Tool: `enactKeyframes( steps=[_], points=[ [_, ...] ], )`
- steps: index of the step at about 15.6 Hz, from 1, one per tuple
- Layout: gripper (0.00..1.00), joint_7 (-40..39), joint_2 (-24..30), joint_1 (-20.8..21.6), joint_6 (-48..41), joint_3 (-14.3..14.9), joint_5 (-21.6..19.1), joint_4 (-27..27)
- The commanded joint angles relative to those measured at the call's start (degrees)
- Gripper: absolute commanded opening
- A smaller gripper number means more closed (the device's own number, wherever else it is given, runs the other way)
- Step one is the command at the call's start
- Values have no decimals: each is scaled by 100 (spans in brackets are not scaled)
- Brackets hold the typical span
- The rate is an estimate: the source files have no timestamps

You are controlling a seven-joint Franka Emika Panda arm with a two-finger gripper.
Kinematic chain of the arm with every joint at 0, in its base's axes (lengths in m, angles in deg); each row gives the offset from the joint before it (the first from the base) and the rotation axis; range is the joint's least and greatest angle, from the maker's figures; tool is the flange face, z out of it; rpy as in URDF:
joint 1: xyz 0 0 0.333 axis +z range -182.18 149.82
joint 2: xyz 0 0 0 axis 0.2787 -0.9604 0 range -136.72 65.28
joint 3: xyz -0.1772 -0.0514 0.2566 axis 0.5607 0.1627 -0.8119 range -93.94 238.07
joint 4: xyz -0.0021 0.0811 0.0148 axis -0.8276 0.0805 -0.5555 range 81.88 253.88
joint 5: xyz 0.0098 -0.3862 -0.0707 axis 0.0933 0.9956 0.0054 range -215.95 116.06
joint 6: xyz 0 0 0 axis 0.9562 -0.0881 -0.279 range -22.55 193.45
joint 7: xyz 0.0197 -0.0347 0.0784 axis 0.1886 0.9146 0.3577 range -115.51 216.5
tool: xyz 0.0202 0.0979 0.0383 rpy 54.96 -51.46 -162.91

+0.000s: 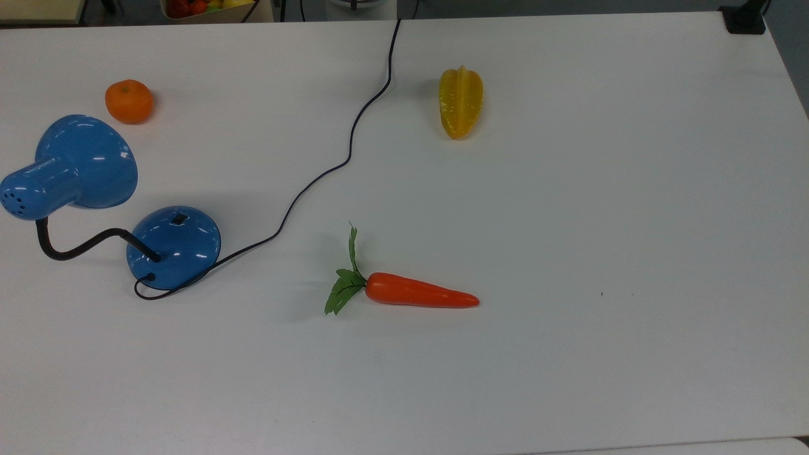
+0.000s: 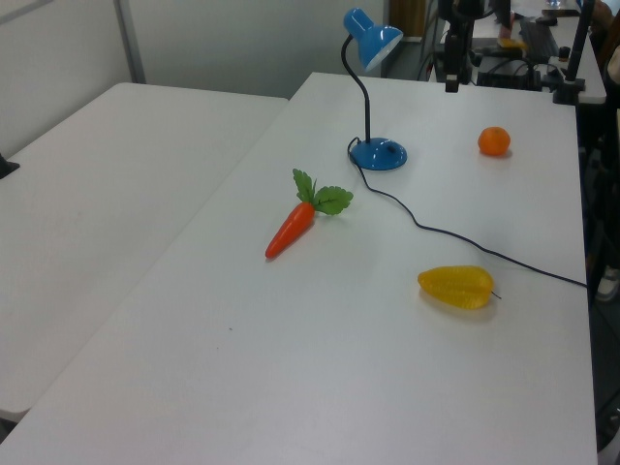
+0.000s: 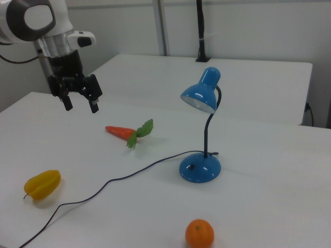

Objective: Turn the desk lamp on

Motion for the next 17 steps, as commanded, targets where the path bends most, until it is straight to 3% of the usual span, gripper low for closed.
enactKeyframes(
  steps=[1, 9, 10, 13, 15, 17],
  points=[
    [100, 27, -60, 51, -167, 42, 108, -124],
    [100, 36, -122, 16, -149, 51, 47, -176],
    [96, 36, -122, -10, -149, 60, 47, -176],
    [72, -17, -122, -37, -140, 51, 21, -168],
    [47, -17, -183, -28, -131, 43, 12, -168],
    [16, -8, -193, -28, -114, 42, 3, -168]
  ],
)
